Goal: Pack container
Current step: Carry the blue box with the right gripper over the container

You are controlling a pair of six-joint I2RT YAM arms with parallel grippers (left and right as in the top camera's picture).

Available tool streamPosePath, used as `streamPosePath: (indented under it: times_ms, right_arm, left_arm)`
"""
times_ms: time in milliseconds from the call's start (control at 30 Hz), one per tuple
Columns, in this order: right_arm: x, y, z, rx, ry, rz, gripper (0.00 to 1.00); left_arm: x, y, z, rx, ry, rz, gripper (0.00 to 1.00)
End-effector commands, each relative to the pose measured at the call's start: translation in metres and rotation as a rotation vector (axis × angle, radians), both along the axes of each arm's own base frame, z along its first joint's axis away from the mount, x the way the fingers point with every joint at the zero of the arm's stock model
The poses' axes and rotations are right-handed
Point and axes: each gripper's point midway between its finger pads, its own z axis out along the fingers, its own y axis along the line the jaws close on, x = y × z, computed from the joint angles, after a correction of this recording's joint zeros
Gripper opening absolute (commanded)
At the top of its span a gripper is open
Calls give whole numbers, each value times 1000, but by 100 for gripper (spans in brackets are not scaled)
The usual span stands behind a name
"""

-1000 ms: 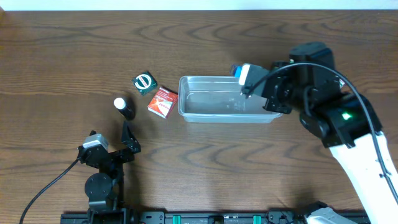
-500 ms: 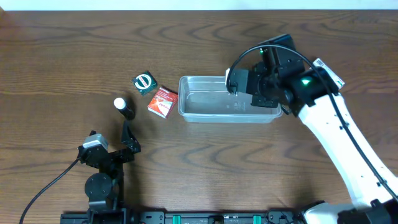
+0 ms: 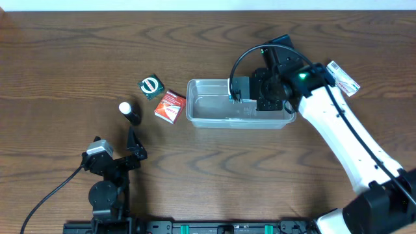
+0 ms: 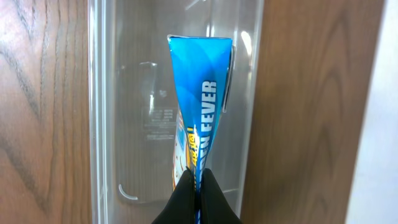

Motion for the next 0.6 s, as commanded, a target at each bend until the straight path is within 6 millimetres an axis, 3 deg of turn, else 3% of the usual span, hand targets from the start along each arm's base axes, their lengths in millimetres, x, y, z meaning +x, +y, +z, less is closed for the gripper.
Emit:
streamPosePath:
  times_ms: [0, 567]
  right_arm:
    - [-1, 11, -11, -3, 22, 50, 1]
    - [19, -1, -52, -21, 89, 8, 1]
  left_arm:
    - [-1, 3, -18, 10, 56, 12, 98]
    - [-1, 3, -18, 10, 56, 12, 98]
